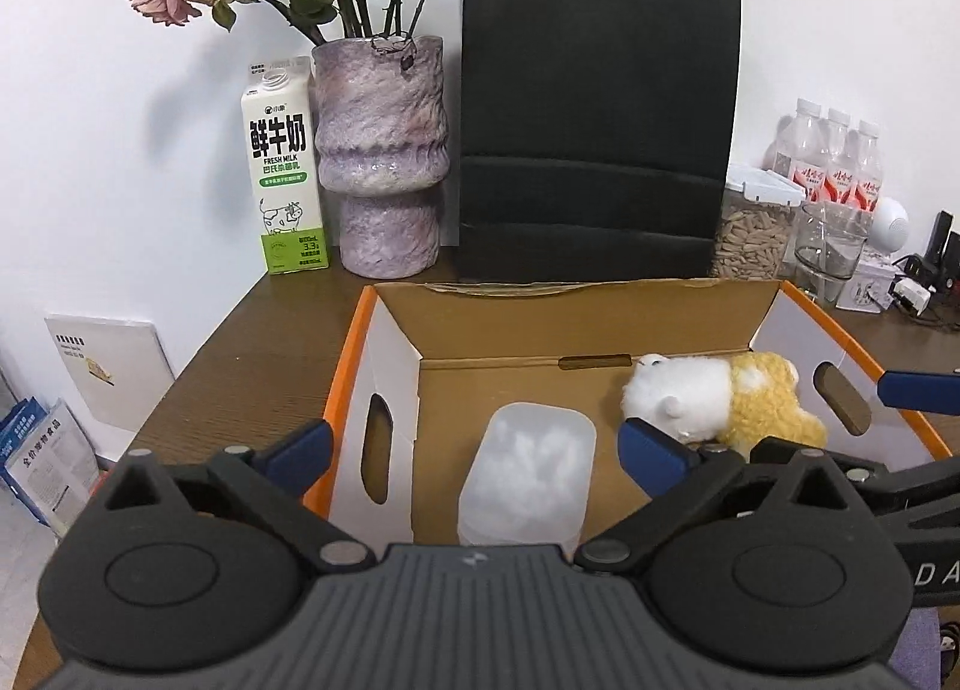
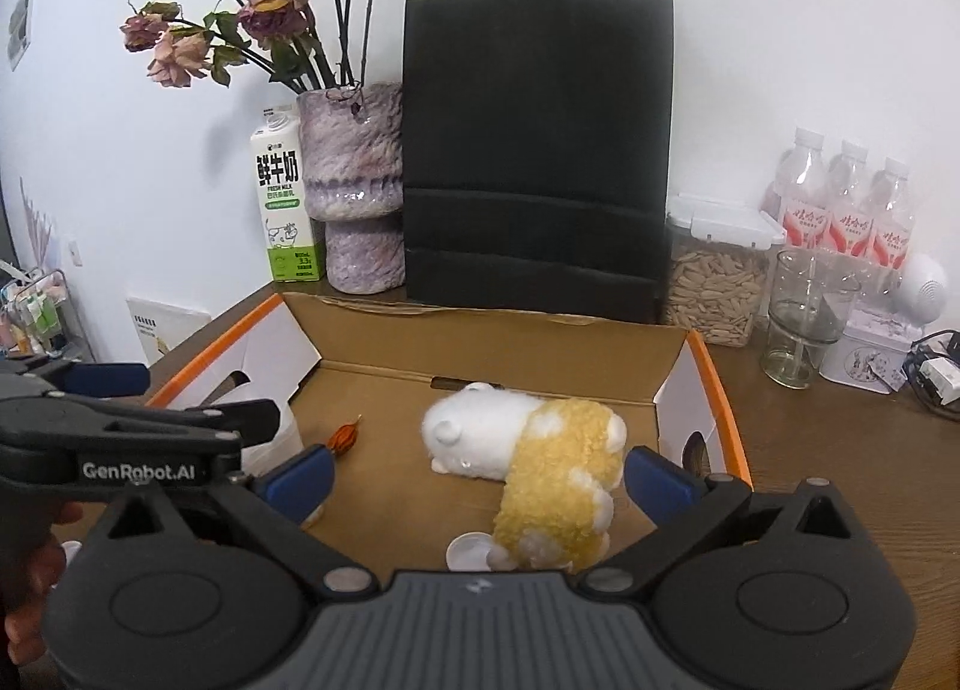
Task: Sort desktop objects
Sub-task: 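Withdraw both tools and move toward the navy pouch and purple bag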
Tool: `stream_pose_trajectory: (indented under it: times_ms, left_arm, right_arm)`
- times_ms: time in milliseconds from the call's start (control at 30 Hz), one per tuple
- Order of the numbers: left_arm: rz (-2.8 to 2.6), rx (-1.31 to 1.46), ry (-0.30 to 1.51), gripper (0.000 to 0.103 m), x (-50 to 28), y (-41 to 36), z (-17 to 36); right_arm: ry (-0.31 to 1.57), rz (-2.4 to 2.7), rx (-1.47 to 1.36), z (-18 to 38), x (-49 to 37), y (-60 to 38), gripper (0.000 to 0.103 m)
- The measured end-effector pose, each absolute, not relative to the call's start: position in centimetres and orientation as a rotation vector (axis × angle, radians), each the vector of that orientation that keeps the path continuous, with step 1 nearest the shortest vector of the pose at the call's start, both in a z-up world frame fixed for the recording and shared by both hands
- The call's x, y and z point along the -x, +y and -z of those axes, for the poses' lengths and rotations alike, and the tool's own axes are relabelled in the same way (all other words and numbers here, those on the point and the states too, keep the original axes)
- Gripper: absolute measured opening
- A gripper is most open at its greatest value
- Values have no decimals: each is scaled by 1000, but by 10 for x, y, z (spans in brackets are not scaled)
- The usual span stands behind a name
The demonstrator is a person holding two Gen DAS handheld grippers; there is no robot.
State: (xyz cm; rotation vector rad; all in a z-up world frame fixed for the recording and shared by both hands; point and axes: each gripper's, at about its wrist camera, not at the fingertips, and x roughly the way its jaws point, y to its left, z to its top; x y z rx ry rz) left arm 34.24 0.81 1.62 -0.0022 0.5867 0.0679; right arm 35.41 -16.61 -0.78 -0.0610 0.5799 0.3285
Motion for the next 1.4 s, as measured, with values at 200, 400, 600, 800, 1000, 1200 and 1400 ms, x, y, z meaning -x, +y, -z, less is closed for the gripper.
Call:
stream_pose_trajectory:
  times_ms: [200, 400, 600, 800, 1000, 1200, 1400]
  left_arm:
    - [-70, 3, 587, 103, -342, 8, -15]
    - [-72, 2, 587, 103, -342, 8, -16]
    - [-77, 3, 580, 103, -338, 8, -18]
    - [-82, 14, 560, 103, -330, 9, -25]
    - [-85, 25, 547, 103, -316, 7, -31]
    - [-85, 33, 542, 103, -297, 5, -33]
    - [-80, 44, 534, 103, -274, 4, -35]
  right_arm:
    - [581, -327, 65, 8, -354, -166, 103]
    - [578, -326, 70, 8, -353, -166, 103]
    - [568, -325, 77, 6, -351, -167, 103]
    - [541, -327, 91, -1, -341, -167, 103]
    - [526, -328, 93, -6, -328, -170, 103]
    - [517, -331, 94, -9, -309, -173, 103]
    - [508, -335, 97, -12, -286, -175, 103]
